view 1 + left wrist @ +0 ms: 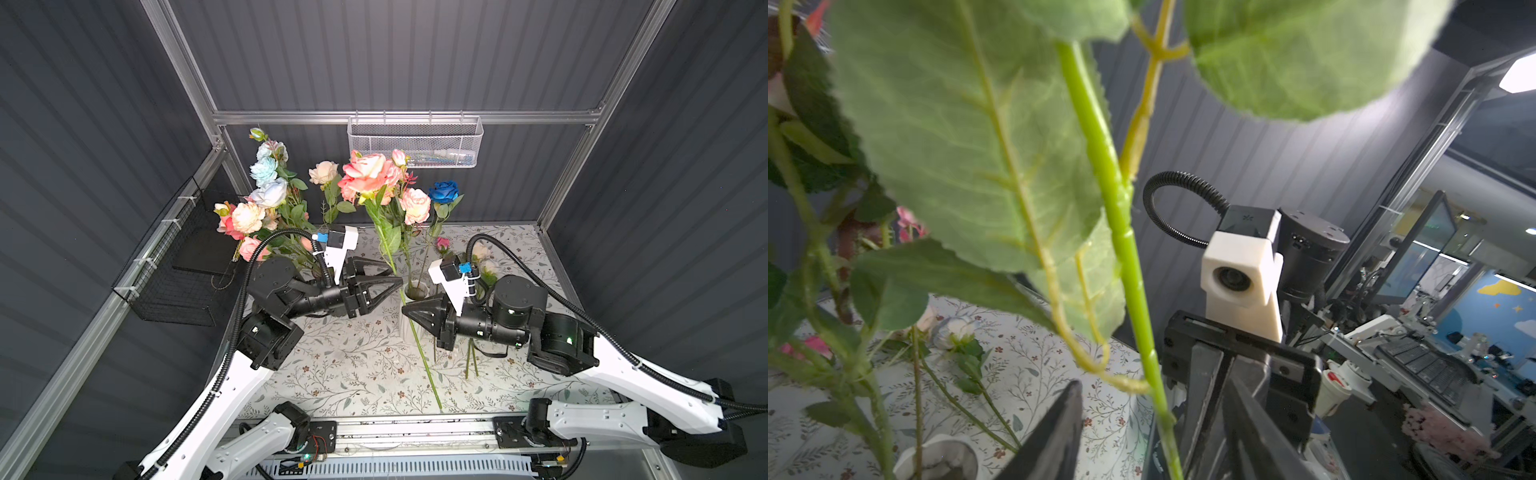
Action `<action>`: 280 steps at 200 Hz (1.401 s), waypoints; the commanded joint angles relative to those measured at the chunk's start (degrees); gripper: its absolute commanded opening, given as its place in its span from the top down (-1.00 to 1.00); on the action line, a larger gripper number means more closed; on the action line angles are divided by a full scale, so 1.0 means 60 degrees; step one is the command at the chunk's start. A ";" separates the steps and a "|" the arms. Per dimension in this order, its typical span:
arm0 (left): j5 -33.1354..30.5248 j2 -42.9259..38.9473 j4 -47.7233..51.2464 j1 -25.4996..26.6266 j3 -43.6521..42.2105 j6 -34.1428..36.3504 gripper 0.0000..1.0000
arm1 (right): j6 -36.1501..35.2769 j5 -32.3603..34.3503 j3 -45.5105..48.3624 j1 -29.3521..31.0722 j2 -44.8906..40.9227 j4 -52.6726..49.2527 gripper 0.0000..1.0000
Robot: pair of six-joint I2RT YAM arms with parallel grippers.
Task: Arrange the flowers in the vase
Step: 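Bring the pink rose to the left gripper and close the left gripper on it, then lower the pink rose into the pink vase with the left gripper while the right withdraws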
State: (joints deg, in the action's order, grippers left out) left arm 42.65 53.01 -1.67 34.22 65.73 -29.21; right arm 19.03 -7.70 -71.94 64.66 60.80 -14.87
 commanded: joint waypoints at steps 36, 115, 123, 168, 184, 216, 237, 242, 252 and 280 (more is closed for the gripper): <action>-0.0004 -0.0027 0.0126 0.0084 0.0580 0.0327 0.72 | -0.0227 -0.0027 -0.0417 0.0077 0.0166 -0.0471 1.00; -0.1380 0.0700 0.1156 0.0083 0.2317 0.2131 1.00 | -0.0843 0.2514 0.0218 0.0055 -0.1717 -0.1132 -0.10; -0.1655 0.0850 0.1297 0.0083 0.2461 0.2446 1.00 | -0.0903 0.2793 0.0254 0.0063 -0.1984 -0.1183 -0.11; -0.2968 0.1810 0.1473 0.0096 0.3921 0.3705 1.00 | -0.1058 0.3702 0.0391 0.0050 -0.2956 -0.1737 -0.12; -0.3368 0.2128 0.1445 0.0123 0.4271 0.4053 1.00 | -0.1073 0.3835 0.0428 0.0062 -0.3134 -0.1790 -0.12; -0.4048 0.2678 0.1751 0.0321 0.5027 0.4772 1.00 | -0.1097 0.3934 0.0451 0.0054 -0.3291 -0.1861 -0.11; -0.4440 0.2929 0.2153 0.0476 0.5207 0.5067 1.00 | -0.1120 0.3994 0.0534 0.0052 -0.3384 -0.1857 -0.11; -0.4479 0.2966 0.2203 0.0518 0.5195 0.5094 1.00 | -0.1120 0.4019 0.0552 0.0049 -0.3417 -0.1874 -0.11; -0.4559 0.3035 0.2342 0.0626 0.5127 0.5170 1.00 | -0.1113 0.4074 0.0608 0.0054 -0.3464 -0.1886 -0.12; -0.5164 0.3194 0.2462 0.1144 0.4623 0.5423 1.00 | -0.1142 0.4213 0.0710 0.0039 -0.3554 -0.1884 -0.12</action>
State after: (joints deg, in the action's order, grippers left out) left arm 15.70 71.57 11.55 38.81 94.83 0.12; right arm 12.93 15.84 -68.45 64.93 40.25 -25.43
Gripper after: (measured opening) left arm 0.063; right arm 0.557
